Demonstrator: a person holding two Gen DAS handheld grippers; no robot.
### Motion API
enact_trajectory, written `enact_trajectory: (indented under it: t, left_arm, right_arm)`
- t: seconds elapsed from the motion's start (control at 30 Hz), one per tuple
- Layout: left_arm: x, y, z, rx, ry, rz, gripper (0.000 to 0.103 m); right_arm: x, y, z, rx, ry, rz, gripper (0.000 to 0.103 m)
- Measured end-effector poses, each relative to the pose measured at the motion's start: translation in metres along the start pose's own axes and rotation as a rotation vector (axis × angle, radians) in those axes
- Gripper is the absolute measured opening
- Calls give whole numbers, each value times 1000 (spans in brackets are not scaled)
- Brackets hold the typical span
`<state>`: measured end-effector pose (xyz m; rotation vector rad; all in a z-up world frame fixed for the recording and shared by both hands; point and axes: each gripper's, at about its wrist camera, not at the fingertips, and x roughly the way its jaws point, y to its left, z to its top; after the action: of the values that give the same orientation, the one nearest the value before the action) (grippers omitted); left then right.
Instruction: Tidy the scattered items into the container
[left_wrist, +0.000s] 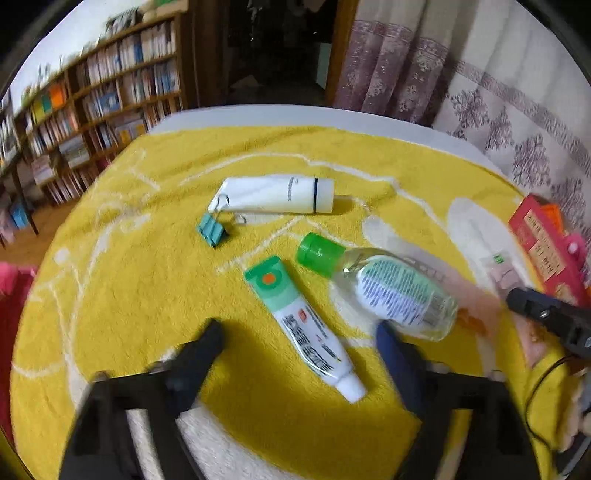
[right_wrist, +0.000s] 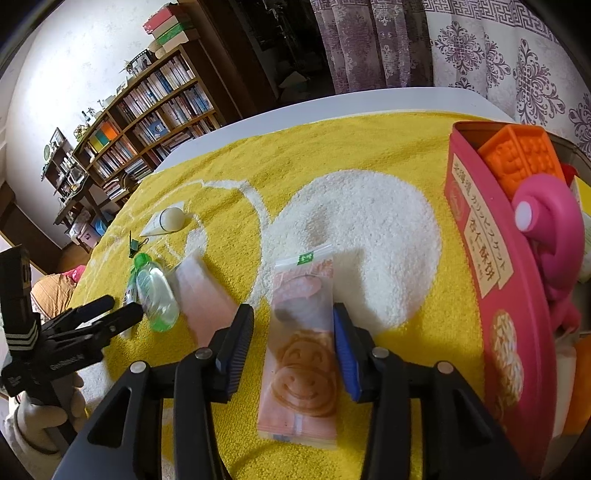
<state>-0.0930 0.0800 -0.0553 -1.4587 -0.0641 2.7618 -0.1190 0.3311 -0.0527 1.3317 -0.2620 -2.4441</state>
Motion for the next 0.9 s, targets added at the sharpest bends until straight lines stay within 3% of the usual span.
enact_trajectory:
  t: [0.03,0.17,0.2,0.37,0.43,0.6,0.9]
  left_arm:
    - [-1,-1,1,19,-7,-11,34]
    - [-7,6,-1,27,-4,-75,28]
    - [-10,6,-3,22,-7,-96,21]
    - [-34,5,-10,17,-54,-143,21]
    - [-38,3,-10,23,-61,-144,21]
    - [-45,3,-14,23,-66,-149,21]
    - [-30,-3,-17,24,-11,-132,21]
  right_arm:
    - [0,0,0,-1,0,-1,46]
    - [0,0,0,-6,0,-6,46]
    - [0,1,-1,-6,-2,-8,46]
    - [-7,-3,0,18,-32,-10,45]
    - [-7,-5,1,22,-35,-10,39]
    - [-6,-4,1,17,-36,-6,35]
    - [-2,-7,0,31,-6,1,34]
